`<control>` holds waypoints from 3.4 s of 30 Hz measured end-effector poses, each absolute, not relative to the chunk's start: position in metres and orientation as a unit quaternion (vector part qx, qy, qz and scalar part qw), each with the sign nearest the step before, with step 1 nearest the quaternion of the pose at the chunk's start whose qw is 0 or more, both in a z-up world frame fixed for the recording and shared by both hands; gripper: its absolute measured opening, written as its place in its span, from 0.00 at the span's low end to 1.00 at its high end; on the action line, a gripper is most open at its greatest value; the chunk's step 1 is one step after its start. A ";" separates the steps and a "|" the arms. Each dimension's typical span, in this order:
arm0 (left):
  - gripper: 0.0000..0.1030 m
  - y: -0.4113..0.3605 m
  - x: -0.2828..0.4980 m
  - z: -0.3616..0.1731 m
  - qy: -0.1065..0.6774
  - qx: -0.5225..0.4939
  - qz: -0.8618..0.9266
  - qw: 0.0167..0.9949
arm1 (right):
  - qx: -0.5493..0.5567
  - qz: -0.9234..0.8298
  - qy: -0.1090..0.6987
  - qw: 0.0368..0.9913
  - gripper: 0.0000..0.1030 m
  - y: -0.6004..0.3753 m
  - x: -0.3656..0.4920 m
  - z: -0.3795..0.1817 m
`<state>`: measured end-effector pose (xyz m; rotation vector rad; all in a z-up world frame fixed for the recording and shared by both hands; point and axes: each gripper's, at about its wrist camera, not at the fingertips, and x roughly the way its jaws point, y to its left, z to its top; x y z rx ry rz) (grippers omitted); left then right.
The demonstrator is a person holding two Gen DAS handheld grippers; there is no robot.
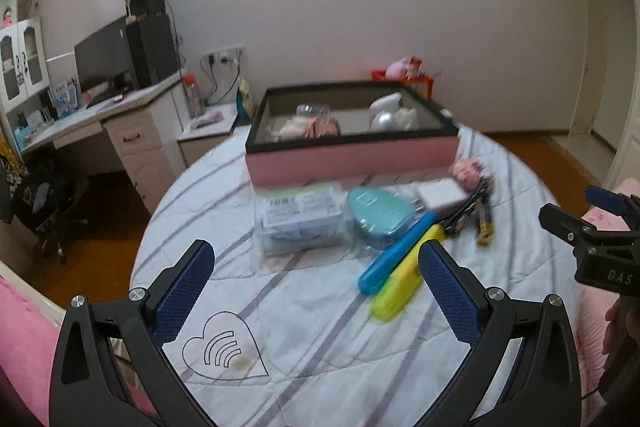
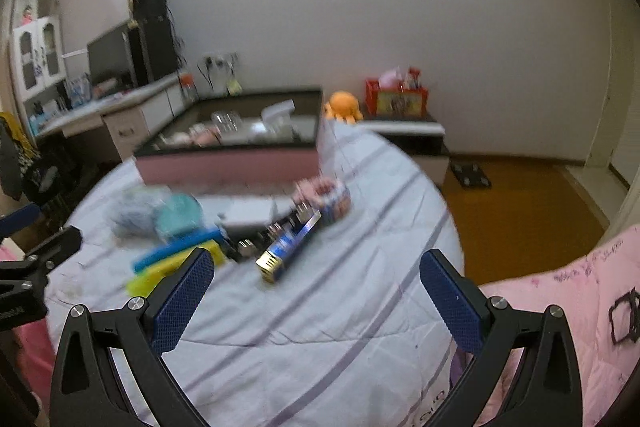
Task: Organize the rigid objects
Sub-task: 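Lower the left tool to the clear plastic box while the right tool approaches the pink block donut, then grasp the clear plastic box with the left tool while the right tool grasps the pink block donut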
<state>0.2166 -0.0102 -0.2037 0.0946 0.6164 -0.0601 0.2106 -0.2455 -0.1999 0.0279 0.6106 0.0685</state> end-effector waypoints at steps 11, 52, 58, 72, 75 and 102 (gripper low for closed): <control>1.00 0.019 0.261 -0.221 0.330 0.016 -0.003 0.944 | 0.007 0.016 0.321 0.947 1.00 -0.263 0.283 -0.207; 1.00 0.018 0.324 -0.255 0.396 0.007 -0.038 0.917 | -0.004 0.093 0.419 0.903 0.72 -0.256 0.379 -0.246; 1.00 0.007 0.339 -0.264 0.412 0.016 -0.032 0.910 | -0.009 0.088 0.418 0.904 0.72 -0.255 0.381 -0.247; 1.00 0.037 0.352 -0.256 0.396 0.008 -0.042 0.917 | -0.010 0.088 0.419 0.904 0.72 -0.255 0.380 -0.246; 1.00 0.049 0.352 -0.256 0.395 0.027 -0.049 0.917 | -0.010 0.088 0.419 0.904 0.72 -0.254 0.381 -0.247; 0.65 0.050 0.344 -0.269 0.420 0.001 -0.015 0.907 | -0.022 0.083 0.407 0.909 0.61 -0.254 0.372 -0.240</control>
